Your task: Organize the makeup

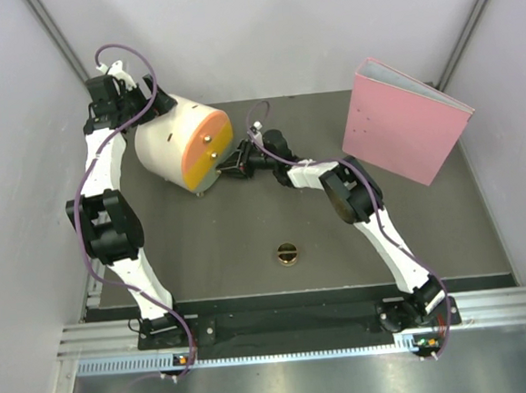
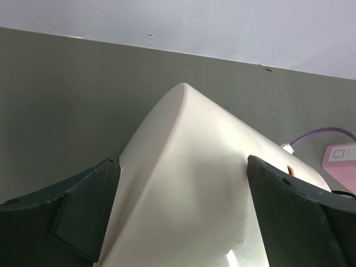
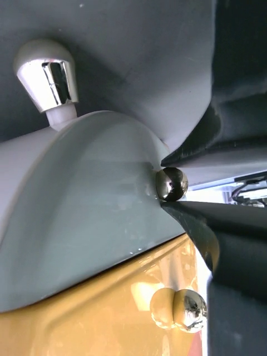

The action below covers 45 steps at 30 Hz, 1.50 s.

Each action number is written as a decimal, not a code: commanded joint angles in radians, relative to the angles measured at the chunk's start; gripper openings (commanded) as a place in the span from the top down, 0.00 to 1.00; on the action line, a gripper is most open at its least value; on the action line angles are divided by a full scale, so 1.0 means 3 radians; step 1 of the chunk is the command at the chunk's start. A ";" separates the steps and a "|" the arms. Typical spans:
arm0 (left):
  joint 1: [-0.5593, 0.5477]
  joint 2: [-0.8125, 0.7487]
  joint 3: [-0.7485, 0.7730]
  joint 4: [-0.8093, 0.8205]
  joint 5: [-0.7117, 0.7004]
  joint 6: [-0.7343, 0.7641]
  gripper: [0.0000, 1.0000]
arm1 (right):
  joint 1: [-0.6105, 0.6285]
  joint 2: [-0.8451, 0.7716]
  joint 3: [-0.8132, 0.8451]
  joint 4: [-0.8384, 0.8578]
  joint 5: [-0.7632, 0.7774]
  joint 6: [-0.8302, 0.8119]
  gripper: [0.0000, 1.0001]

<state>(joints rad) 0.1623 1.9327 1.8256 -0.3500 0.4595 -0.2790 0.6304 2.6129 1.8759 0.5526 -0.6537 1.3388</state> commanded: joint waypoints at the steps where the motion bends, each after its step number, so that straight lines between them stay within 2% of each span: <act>1: -0.0060 -0.0030 -0.0149 -0.0516 0.0018 0.0143 0.01 | 0.0051 0.0075 0.0169 0.0096 0.0036 0.0037 0.80; 6: -0.0060 -0.0030 -0.0149 -0.0516 0.0013 0.0143 0.01 | 0.0051 0.0024 0.0052 0.0168 0.0016 0.0052 0.92; 12: -0.0065 -0.0025 -0.0149 -0.0521 0.0018 0.0132 0.01 | 0.0011 -0.0155 -0.0280 0.0285 -0.0050 0.0037 0.96; 20: -0.0055 -0.0035 -0.0144 -0.0521 0.0013 0.0127 0.01 | -0.0092 -0.0497 -0.0827 0.0464 -0.0137 -0.0029 0.97; 29: -0.0060 -0.0030 -0.0133 -0.0531 0.0002 0.0138 0.01 | -0.0153 -0.0753 -0.1134 0.0551 -0.0255 -0.0096 0.98; 39: -0.0055 -0.0030 -0.0128 -0.0541 -0.0013 0.0138 0.01 | -0.0276 -0.1167 -0.1717 0.0500 -0.0383 -0.0326 0.99; 43: -0.0060 -0.0025 -0.0128 -0.0541 -0.0013 0.0143 0.01 | -0.0317 -0.1249 -0.1866 0.0419 -0.0419 -0.0443 0.97; 45: -0.0055 -0.0030 -0.0128 -0.0546 -0.0008 0.0153 0.01 | -0.0327 -0.1249 -0.1856 0.0377 -0.0439 -0.0499 0.92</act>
<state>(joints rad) 0.1547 1.9270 1.8229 -0.3702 0.4782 -0.2817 0.5453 2.3039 1.3285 0.6888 -0.7525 1.2572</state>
